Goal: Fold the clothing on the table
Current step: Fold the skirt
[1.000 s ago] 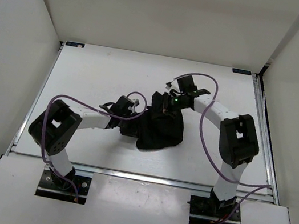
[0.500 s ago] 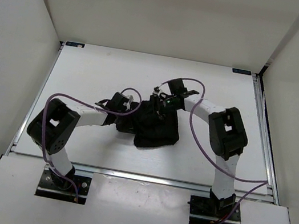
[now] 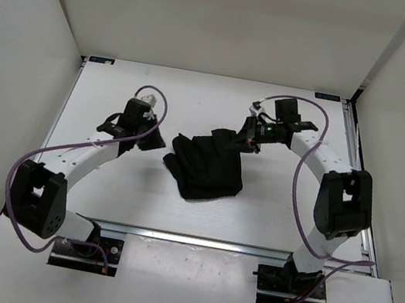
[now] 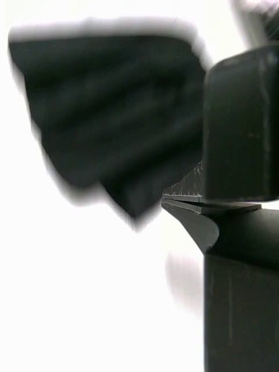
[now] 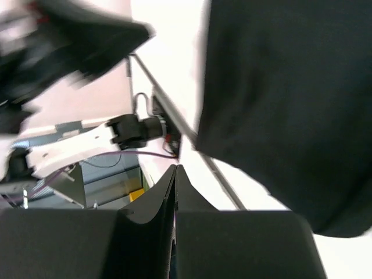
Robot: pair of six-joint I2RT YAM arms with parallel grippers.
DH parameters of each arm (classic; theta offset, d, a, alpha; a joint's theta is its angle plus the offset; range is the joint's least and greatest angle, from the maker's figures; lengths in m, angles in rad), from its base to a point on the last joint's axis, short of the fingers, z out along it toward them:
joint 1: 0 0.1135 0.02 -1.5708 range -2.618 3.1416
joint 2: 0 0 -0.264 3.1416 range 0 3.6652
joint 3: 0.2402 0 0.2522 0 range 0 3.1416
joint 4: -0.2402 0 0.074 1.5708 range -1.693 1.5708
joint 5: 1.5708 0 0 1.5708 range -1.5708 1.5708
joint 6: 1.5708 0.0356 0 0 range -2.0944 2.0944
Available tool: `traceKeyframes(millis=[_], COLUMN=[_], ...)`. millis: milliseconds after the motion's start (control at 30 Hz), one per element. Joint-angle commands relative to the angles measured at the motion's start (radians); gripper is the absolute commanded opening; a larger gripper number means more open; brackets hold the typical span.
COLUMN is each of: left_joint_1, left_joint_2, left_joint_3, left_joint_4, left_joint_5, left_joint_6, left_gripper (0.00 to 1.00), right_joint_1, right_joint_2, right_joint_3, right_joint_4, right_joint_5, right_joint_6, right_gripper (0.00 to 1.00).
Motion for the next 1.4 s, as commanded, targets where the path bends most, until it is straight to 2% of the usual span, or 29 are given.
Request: traceKeyframes(millis=[0, 133, 200, 300, 433, 600, 733, 833, 1000, 1100, 1200, 1367], left_joint_1=[-0.094, -0.155, -0.16, -0.161, -0.192, -0.232, -0.232, -0.234, -0.253, -0.229, -0.171, -0.062], left_joint_2=[0.012, 0.173, 0.257, 0.3, 0.284, 0.149, 0.093, 0.09, 0.077, 0.066, 0.003, -0.078], left_joint_3=[0.097, 0.129, 0.09, -0.009, -0.125, -0.242, -0.361, -0.388, -0.403, -0.402, -0.33, -0.132], left_joint_4=[0.112, 0.302, 0.356, 0.434, 0.382, 0.263, 0.275, 0.292, 0.299, 0.31, 0.269, 0.172], left_joint_5=[0.188, 0.329, 0.343, 0.361, 0.343, 0.293, 0.283, 0.291, 0.25, 0.257, 0.276, 0.317], left_joint_6=[-0.088, -0.213, -0.272, -0.329, -0.3, -0.252, -0.277, -0.283, -0.269, -0.266, -0.255, -0.223], left_gripper=[0.08, 0.04, 0.0, 0.0, 0.0, 0.0, 0.0, 0.0, 0.0, 0.03, 0.09, 0.16], right_joint_1=[0.011, -0.005, -0.024, -0.044, -0.071, -0.046, 0.003, 0.037, 0.109, 0.127, 0.106, 0.063], right_joint_2=[0.067, 0.093, 0.082, 0.059, 0.084, 0.105, 0.122, 0.127, 0.137, 0.179, 0.216, 0.13], right_joint_3=[0.007, 0.044, 0.021, -0.01, -0.004, 0.0, -0.063, -0.149, -0.325, -0.364, -0.341, -0.184], right_joint_4=[-0.114, -0.165, -0.137, -0.083, -0.074, -0.022, 0.056, 0.099, 0.139, 0.133, 0.092, -0.052], right_joint_5=[0.088, 0.15, 0.156, 0.135, 0.092, 0.054, 0.008, -0.022, -0.045, -0.028, -0.008, 0.056], right_joint_6=[-0.07, -0.103, -0.08, -0.063, -0.064, -0.037, 0.017, 0.061, 0.086, 0.057, 0.014, -0.058], right_gripper=[0.0, 0.0, 0.0, 0.0, 0.0, 0.0, 0.0, 0.0, 0.0, 0.0, 0.0, 0.0])
